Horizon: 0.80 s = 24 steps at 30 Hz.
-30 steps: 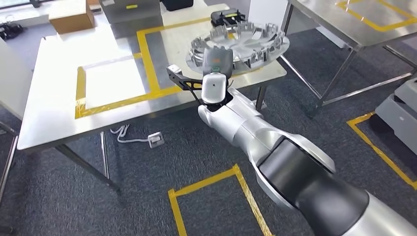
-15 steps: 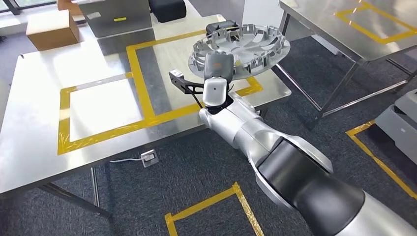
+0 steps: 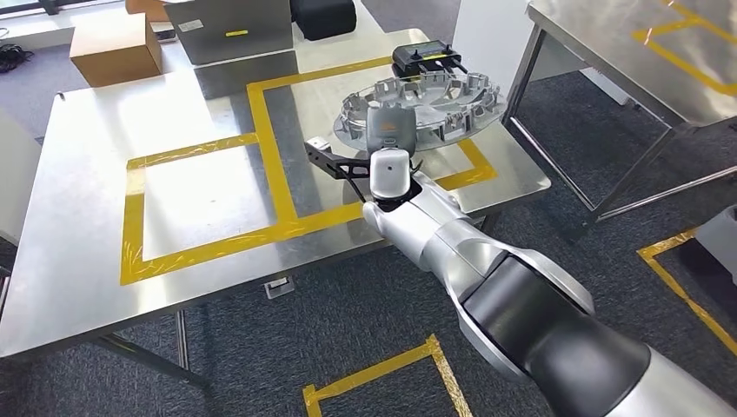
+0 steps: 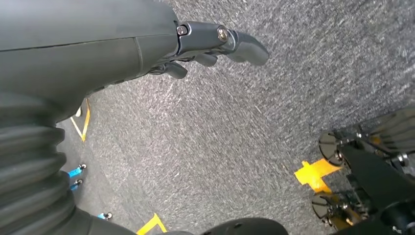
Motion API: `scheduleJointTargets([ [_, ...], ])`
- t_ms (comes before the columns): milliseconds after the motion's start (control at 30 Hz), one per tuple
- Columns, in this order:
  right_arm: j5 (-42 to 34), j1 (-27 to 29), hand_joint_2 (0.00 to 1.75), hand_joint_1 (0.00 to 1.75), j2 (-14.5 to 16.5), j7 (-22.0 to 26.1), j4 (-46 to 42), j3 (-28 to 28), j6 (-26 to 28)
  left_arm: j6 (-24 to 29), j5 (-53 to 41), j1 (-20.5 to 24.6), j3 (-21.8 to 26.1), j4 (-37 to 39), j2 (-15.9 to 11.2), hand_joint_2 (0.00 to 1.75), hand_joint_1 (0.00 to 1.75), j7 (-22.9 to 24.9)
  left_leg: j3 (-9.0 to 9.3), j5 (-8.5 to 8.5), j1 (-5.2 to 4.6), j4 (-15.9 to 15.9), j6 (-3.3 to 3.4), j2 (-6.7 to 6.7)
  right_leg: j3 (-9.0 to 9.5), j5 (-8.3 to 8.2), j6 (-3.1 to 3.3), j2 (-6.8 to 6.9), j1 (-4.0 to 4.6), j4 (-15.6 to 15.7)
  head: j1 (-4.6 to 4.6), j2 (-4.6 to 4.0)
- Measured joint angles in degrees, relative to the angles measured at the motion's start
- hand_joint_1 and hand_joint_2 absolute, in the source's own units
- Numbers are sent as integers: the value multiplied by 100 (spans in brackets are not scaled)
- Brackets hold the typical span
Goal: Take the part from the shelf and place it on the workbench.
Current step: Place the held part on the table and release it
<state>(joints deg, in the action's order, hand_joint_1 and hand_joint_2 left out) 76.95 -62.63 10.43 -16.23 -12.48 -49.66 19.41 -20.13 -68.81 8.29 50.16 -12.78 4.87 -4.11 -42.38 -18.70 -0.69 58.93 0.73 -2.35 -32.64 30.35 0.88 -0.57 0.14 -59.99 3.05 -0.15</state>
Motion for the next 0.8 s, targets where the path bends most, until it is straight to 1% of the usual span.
scheduleJointTargets([
  [33,19,1,175,175,36,233,-8,2,51,0,-1,0,0,-2,-7,175,0,2,-4,-5,0,-3,-33,9,20,-26,26,1,-14,30,3,0],
  [67,44,5,175,175,88,483,-18,4,114,0,-2,4,0,-4,-11,175,0,8,-29,-60,0,59,-70,35,46,-55,56,-1,-37,63,-9,0],
  [100,78,22,175,175,163,736,-28,5,177,0,-3,17,0,-6,-14,175,0,14,-97,-173,8,237,-113,70,77,-81,84,-6,-64,95,-22,0],
  [133,122,56,175,175,246,966,-37,5,228,-1,-4,35,0,-8,-17,175,0,18,-209,-329,33,521,-154,113,102,-94,99,-8,-78,110,-38,0],
  [167,174,107,175,175,331,1164,-41,4,266,-1,-4,57,0,-8,-13,175,0,20,-352,-501,58,886,-196,148,119,-94,107,-11,-84,111,-55,0],
  [200,229,182,175,175,409,1330,-44,1,286,-2,-4,76,0,-7,-12,175,0,19,-492,-631,87,1232,-233,172,134,-84,106,-9,-87,106,-57,0],
  [233,279,272,175,175,481,1463,-45,-5,293,-2,-5,86,0,-7,-13,175,0,15,-573,-683,112,1436,-261,187,149,-69,99,-2,-90,99,-58,0],
  [267,320,368,175,175,552,1576,-46,-15,295,-1,-7,91,0,-7,-17,175,0,13,-559,-645,134,1448,-286,197,165,-48,85,4,-99,90,-57,0],
  [300,350,459,175,175,623,1669,-46,-28,295,-1,-9,93,0,-8,-22,175,0,9,-439,-523,154,1250,-308,206,183,-22,65,8,-111,77,-58,0],
  [333,365,539,175,175,695,1735,-50,-42,295,-1,-11,98,0,-8,-28,175,0,5,-241,-381,173,886,-332,217,204,13,34,14,-126,60,-58,0],
  [367,372,600,175,175,762,1782,-54,-52,295,-2,-13,112,0,-8,-27,175,0,3,-26,-303,174,548,-350,220,209,48,-3,27,-132,47,-68,0],
  [400,374,647,175,175,818,1811,-58,-61,294,-2,-13,128,0,-8,-24,175,0,0,130,-271,171,287,-338,216,211,81,-43,41,-130,35,-77,0],
  [433,373,689,175,175,862,1828,-65,-65,293,-1,-13,142,0,-7,-18,175,0,-1,218,-299,162,147,-308,209,215,106,-78,58,-122,36,-83,0],
  [467,369,727,175,175,892,1835,-74,-69,290,-1,-13,149,0,-6,-10,175,0,-3,247,-350,147,136,-258,196,220,121,-106,70,-108,53,-88,0],
  [500,364,766,175,175,915,1837,-84,-74,285,0,-13,142,0,-6,-11,175,0,-4,240,-366,144,129,-198,188,242,132,-128,76,-102,69,-84,0],
  [533,358,801,175,175,935,1837,-98,-79,278,0,-12,132,0,-6,-10,175,0,-5,247,-385,145,129,-153,189,260,148,-152,77,-103,84,-80,0],
  [567,351,828,175,175,954,1838,-116,-84,271,0,-11,122,0,-6,-11,175,0,-8,258,-402,145,127,-110,191,251,190,-176,76,-104,42,-78,0],
  [600,346,845,175,175,970,1841,-131,-90,266,0,-10,119,0,-7,-12,175,0,-10,268,-414,146,120,-72,195,190,273,-195,74,-106,-95,-76,0],
  [633,343,858,175,175,980,1846,-145,-95,260,0,-8,121,0,-7,-13,175,0,-12,278,-424,147,115,-40,199,57,409,-207,72,-103,-358,-74,0],
  [700,335,895,175,175,988,1855,-160,-104,253,0,-3,120,0,-7,-13,175,0,-14,288,-444,127,117,4,200,-373,725,-196,70,-80,-1148,-73,0],
  [733,331,924,175,175,988,1857,-163,-107,250,0,0,111,0,-7,-13,175,0,-13,296,-453,111,118,19,197,-577,801,-176,67,-64,-1477,-73,0],
  [767,326,953,175,175,988,1857,-165,-108,247,0,2,99,0,-7,-13,175,0,-10,310,-461,90,119,34,191,-693,751,-142,65,-42,-1603,-73,0],
  [800,321,973,175,175,990,1857,-167,-109,246,0,2,89,0,-7,-13,175,0,-9,328,-468,67,121,45,180,-699,590,-96,62,-18,-1501,-73,0],
])
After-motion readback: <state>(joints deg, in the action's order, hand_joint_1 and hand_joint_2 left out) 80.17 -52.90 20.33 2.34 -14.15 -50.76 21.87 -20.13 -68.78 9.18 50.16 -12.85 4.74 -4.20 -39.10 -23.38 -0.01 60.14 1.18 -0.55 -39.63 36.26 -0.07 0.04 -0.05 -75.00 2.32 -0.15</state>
